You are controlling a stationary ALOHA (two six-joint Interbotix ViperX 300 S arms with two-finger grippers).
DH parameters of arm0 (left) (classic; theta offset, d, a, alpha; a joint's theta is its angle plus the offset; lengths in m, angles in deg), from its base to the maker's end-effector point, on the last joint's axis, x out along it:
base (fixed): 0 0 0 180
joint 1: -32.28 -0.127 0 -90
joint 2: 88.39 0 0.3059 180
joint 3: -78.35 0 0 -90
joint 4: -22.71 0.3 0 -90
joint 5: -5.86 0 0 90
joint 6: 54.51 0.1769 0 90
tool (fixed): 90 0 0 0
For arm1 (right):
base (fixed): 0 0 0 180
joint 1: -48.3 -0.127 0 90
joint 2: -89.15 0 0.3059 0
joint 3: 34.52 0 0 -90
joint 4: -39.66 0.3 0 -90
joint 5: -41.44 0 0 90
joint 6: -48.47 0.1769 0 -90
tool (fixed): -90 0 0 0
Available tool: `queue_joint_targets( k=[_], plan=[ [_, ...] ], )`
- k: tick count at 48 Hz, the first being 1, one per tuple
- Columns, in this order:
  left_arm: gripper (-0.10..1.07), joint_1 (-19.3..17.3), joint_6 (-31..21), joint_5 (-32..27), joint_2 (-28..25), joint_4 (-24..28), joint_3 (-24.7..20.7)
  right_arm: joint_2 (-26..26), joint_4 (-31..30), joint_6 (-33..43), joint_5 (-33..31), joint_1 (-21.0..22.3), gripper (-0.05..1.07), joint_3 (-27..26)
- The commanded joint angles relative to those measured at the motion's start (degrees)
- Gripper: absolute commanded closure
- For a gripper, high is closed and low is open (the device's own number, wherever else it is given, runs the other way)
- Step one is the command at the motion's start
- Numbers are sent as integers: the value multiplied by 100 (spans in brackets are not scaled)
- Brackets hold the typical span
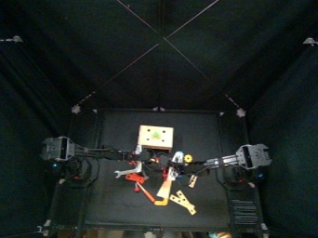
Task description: Grab hammer with left hand
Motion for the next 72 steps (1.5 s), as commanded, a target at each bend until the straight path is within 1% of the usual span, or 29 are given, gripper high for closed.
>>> queue_joint_targets(
  k=[1,16,21,30,34,44,48,52,62,64,67,72],
  plan=[
    [33,-9,-9,44,18,9,-141,-114,-9,18,26,35,66,-141],
    [32,-9,-9,44,0,9,-149,-105,-9,18,26,26,66,-149],
    [29,-9,-9,35,0,9,-149,-114,-9,18,26,26,66,-149],
    [17,-9,-9,26,-18,0,-158,-105,-9,35,26,9,66,-132],
    [13,-9,-18,26,-26,0,-167,-105,-9,35,26,0,66,-132],
    [14,-9,-18,26,-26,0,-185,-79,-9,44,26,-9,66,-141],
    [17,-18,-18,18,-35,9,-185,-62,-9,35,26,-9,66,-141],
    [22,-9,-9,9,-62,9,-185,-62,-9,26,26,-9,66,-149],
    [45,-18,-9,0,-62,79,-185,-62,-18,26,26,-9,66,-149],
    [47,-18,-9,-9,-62,88,-185,-62,-9,35,26,-9,66,-149],
    [50,-18,-9,0,-44,105,-185,-62,-9,53,26,-9,66,-141],
    [50,-18,-9,0,-26,141,-193,-62,-9,44,26,-9,65,-123]
  ],
)
